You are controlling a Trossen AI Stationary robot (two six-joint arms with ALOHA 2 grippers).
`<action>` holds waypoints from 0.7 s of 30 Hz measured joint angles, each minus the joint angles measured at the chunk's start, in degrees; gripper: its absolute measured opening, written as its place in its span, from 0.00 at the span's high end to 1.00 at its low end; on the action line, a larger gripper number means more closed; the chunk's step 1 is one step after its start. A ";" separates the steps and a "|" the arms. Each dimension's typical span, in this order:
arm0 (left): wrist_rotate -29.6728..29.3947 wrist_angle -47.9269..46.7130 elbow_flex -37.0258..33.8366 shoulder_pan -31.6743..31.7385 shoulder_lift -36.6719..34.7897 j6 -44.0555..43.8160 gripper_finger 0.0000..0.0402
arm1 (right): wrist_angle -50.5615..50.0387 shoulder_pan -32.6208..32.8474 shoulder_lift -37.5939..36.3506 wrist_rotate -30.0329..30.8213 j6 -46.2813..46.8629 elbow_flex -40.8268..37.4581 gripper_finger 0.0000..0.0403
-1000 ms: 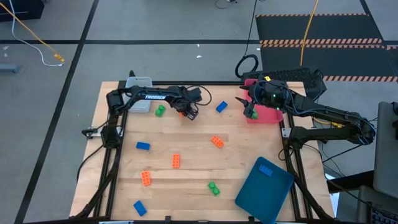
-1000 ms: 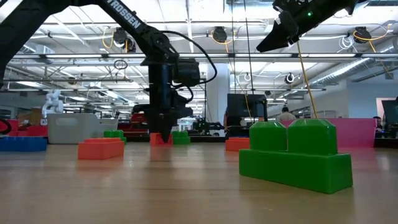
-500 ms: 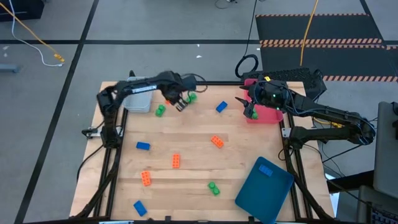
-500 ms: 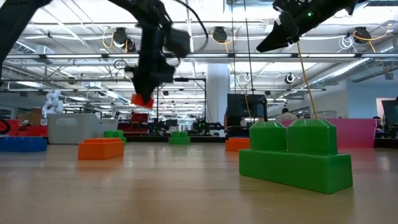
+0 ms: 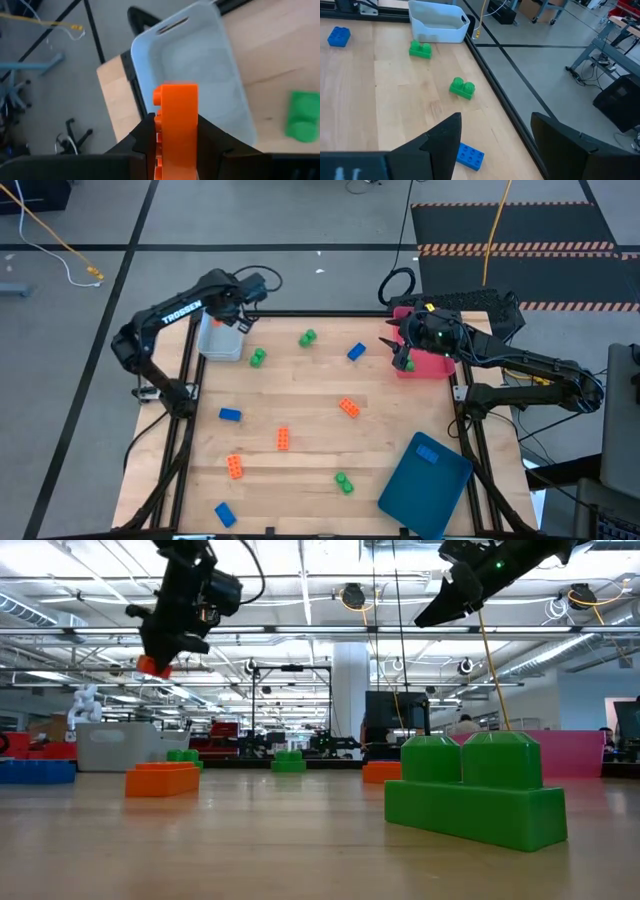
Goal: Sort & place blocks by color
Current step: Put the orange gamepiece into the gray bin, then put the green gamepiece into the pink bin
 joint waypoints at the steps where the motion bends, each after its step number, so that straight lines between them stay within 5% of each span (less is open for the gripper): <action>1: -0.01 0.25 -1.20 0.76 -0.13 0.32 0.78 | 0.01 0.00 0.00 -0.01 0.42 0.00 0.42; 8: 0.80 5.96 -10.63 4.35 -0.11 3.20 0.76 | -0.07 0.00 0.00 -0.01 1.57 0.00 0.42; 21: 3.09 9.09 -12.77 2.65 -0.11 4.82 0.20 | 0.47 0.00 0.00 -0.01 0.93 0.00 0.42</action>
